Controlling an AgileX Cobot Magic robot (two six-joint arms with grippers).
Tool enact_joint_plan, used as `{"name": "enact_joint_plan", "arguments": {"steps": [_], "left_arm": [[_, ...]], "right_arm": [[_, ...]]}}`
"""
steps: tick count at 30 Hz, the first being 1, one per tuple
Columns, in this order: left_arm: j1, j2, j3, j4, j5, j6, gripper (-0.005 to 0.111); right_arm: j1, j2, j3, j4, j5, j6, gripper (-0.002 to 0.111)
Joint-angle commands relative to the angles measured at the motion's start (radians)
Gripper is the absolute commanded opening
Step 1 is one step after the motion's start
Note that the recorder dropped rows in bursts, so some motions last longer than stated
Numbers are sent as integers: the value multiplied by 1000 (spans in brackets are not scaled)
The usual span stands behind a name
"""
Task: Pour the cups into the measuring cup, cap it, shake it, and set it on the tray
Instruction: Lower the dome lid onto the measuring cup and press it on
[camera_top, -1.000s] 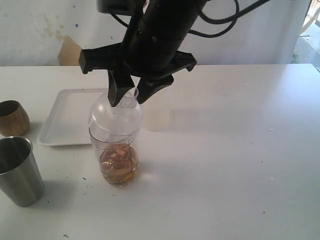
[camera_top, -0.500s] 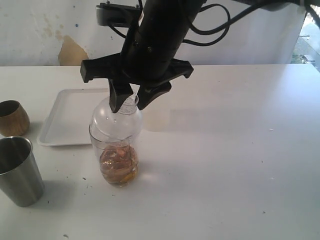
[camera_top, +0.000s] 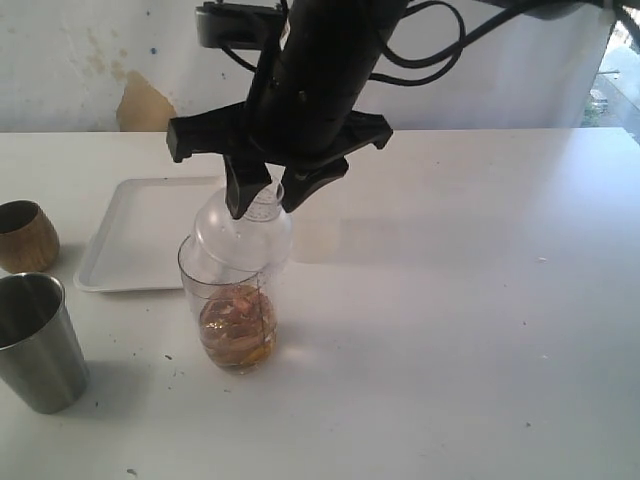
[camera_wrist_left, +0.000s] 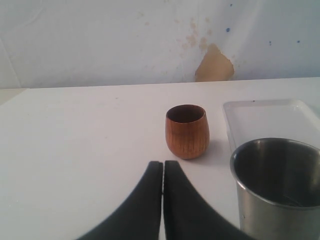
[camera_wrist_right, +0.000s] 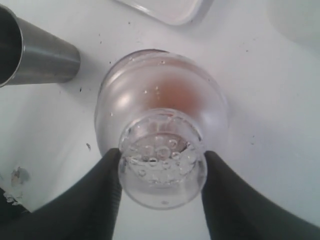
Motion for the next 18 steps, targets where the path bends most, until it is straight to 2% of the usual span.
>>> {"name": "enact_joint_plan", "arguments": {"steps": [1, 12, 18], "left_arm": [[0, -5, 4, -2, -3, 2, 1], [0, -5, 4, -2, -3, 2, 1], [0, -5, 4, -2, -3, 2, 1]], "right_arm": [[-1, -21, -30, -33, -24, 36, 0], [-1, -19, -35, -13, -4, 64, 0], [40, -6, -33, -22, -27, 68, 0]]}}
